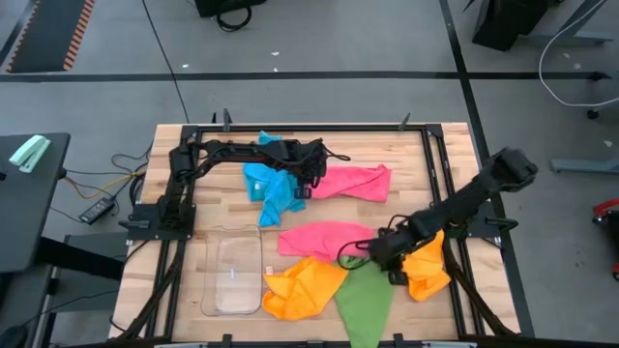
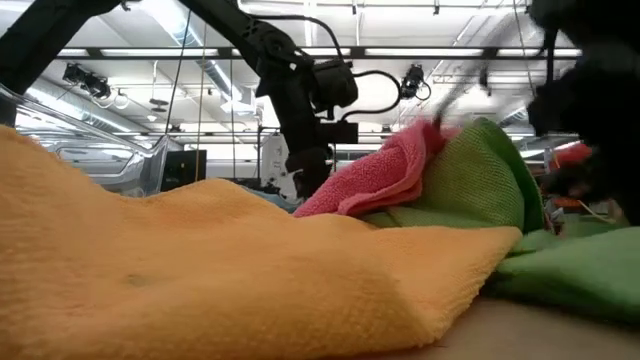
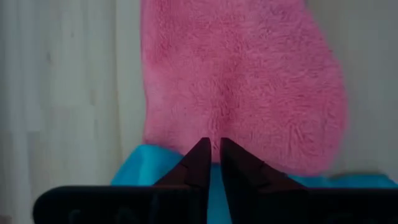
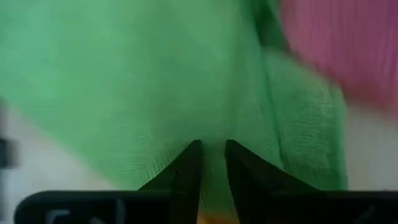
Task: Fold microfiber towels
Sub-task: Fold the top pink microfiber cloth
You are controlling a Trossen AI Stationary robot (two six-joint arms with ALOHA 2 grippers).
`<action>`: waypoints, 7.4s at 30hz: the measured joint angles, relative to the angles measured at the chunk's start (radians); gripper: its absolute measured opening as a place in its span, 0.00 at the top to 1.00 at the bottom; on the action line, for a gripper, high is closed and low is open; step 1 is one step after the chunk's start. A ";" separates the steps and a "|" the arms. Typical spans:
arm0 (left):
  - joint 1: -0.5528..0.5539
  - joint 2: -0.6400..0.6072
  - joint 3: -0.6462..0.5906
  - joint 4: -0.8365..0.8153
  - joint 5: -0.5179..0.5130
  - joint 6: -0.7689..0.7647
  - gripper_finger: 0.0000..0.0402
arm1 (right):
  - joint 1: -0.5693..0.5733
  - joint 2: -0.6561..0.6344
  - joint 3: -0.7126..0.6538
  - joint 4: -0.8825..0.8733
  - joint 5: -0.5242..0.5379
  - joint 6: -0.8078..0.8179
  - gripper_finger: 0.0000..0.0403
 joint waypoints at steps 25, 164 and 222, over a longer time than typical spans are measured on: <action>-0.056 -0.026 0.000 0.019 0.000 0.032 0.91 | -0.306 -0.330 0.109 -0.466 0.505 0.029 0.87; -0.067 -0.005 0.001 0.031 0.071 0.067 0.73 | -0.893 -0.212 0.053 -0.473 0.270 -0.072 0.71; -0.067 -0.005 0.001 -0.003 0.071 0.062 0.73 | -0.951 -0.166 -0.039 -0.316 0.183 -0.059 0.80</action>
